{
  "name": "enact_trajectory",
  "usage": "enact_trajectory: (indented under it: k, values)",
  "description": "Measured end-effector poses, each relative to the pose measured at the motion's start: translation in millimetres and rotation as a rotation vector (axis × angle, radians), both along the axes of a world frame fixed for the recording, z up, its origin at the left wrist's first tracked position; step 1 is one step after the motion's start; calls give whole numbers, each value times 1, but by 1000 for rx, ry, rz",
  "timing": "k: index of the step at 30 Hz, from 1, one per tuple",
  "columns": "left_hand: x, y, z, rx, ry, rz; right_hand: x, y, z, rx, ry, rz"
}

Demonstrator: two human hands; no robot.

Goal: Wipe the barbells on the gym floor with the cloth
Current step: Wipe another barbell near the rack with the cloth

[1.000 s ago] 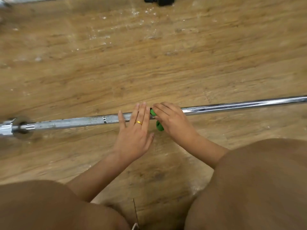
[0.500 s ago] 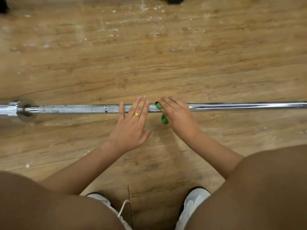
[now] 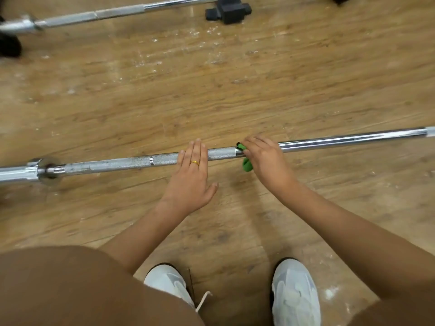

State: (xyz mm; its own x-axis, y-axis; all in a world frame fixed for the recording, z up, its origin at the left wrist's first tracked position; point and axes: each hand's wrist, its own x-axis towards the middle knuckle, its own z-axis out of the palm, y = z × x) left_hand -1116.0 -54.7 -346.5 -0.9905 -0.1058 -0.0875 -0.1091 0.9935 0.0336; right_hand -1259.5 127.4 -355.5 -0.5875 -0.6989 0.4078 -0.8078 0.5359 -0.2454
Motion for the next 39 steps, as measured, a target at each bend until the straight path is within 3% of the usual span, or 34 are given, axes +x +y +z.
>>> enact_trajectory:
  k: [8, 15, 20, 26, 35, 39]
  values:
    - [-4, -2, 3, 43, -31, -7, -20, 20, 12, 97, -30, -26]
    - [-2, -3, -2, 97, 22, 22, 8, -35, -2, -29, -28, 93]
    - [2, 0, 1, 122, 14, 26, -4, -18, -30, -114, 51, 49]
    - [-7, -3, -2, 111, -10, 23, -9, -31, -20, -80, -24, 84]
    - [-27, -12, 14, 128, -57, 19, -22, -24, -22, -74, 119, 134]
    - [-39, -19, 17, 146, -94, 25, -44, -32, -13, 17, 22, 87]
